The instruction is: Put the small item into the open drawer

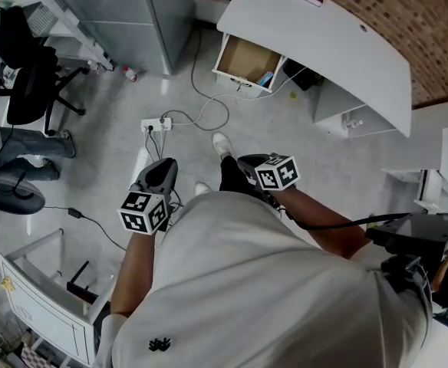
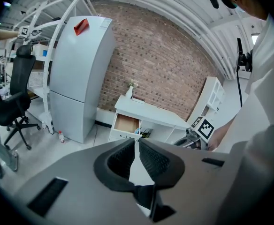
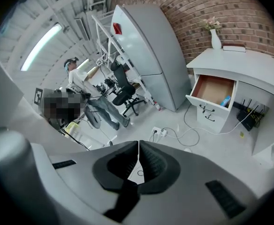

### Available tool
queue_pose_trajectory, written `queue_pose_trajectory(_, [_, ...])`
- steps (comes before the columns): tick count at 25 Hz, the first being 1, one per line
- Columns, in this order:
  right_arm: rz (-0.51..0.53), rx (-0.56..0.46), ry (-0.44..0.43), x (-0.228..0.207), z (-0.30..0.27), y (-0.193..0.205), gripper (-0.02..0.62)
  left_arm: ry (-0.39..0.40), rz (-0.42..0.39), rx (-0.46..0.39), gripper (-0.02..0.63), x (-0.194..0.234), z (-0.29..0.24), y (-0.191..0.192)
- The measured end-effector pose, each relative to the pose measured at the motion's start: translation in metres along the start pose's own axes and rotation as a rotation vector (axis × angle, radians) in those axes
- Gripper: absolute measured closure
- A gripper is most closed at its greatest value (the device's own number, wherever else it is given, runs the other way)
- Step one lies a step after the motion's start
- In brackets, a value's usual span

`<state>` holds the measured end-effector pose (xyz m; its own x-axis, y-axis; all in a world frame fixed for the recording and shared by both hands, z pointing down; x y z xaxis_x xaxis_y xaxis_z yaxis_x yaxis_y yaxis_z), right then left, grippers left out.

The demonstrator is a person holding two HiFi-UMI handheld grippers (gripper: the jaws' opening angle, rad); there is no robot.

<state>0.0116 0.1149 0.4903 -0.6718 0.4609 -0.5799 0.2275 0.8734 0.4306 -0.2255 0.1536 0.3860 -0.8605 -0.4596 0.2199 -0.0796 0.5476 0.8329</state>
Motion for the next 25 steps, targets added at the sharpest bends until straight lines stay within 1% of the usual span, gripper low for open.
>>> queue_pose_trajectory(3, [0.035, 0.007, -0.017, 0.003, 0.001, -0.001, 0.561, 0.001, 0.001, -0.003, 0.560, -0.002, -0.002, 0.000])
queue_pose_trajectory(7, [0.076, 0.002, -0.015, 0.009, 0.004, -0.004, 0.561, 0.001, 0.003, 0.012, 0.560, -0.004, -0.001, 0.004])
queue_pose_trajectory(12, [0.084, -0.011, -0.016, 0.009, 0.006, -0.006, 0.563, -0.005, 0.003, 0.022, 0.560, -0.004, -0.003, 0.003])
queue_pose_trajectory(25, [0.113, -0.022, -0.005, 0.008, 0.009, -0.006, 0.565, 0.009, 0.010, 0.035, 0.560, -0.007, -0.011, 0.008])
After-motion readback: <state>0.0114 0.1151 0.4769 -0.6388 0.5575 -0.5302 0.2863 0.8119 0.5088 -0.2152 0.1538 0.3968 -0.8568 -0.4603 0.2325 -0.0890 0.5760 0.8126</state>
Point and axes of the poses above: the fingertips, and each gripper's own axes: z backward along the fingers, x to its left, y out of its underside, the point moved 5 cm from there along z, backward along the fingers, and after that the axes turned 9 degrees about -z, right-handed, at the moved point
